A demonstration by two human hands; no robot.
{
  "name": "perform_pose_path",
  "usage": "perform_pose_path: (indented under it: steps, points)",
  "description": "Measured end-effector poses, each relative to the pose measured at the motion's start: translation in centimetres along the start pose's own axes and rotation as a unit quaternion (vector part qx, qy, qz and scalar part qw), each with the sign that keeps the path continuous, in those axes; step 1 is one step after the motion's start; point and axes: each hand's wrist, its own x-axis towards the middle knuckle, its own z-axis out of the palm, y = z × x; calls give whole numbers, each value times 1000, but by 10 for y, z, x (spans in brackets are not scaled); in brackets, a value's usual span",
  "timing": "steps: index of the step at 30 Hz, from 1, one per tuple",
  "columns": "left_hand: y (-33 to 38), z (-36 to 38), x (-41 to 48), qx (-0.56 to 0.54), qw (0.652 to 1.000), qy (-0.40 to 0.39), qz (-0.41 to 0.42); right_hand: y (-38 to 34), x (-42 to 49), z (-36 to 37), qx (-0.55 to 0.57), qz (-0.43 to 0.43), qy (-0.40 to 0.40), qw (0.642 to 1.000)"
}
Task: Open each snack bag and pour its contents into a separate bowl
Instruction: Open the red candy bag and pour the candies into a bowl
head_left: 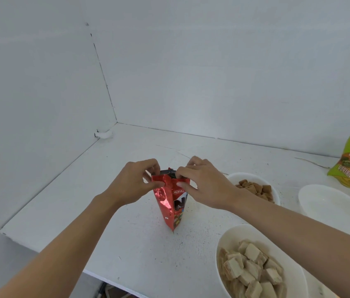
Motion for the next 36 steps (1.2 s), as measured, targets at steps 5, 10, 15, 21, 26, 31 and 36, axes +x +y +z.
perform_pose_path:
  steps: [5,10,15,21,26,31,36]
  points:
    - [-4,12,-12,-126,987,-9,-96,-5,2,1,11,-20,40,999]
    - [-9,36,-28,-143,979,-18,-141,-16,8,9,-34,-105,-3,994]
    - [-13,53,-45,-124,987,-16,-105,-23,15,19,-40,-114,-8,993]
    - [-3,53,-53,-165,982,70,-52,-23,25,17,32,-19,34,999]
    - [1,45,-36,-129,990,57,-22,-20,33,8,45,41,121,991]
    - [9,33,-11,-70,996,52,24,-12,39,-12,101,104,153,978]
    - [15,35,12,-130,989,62,14,-1,40,-38,173,179,220,943]
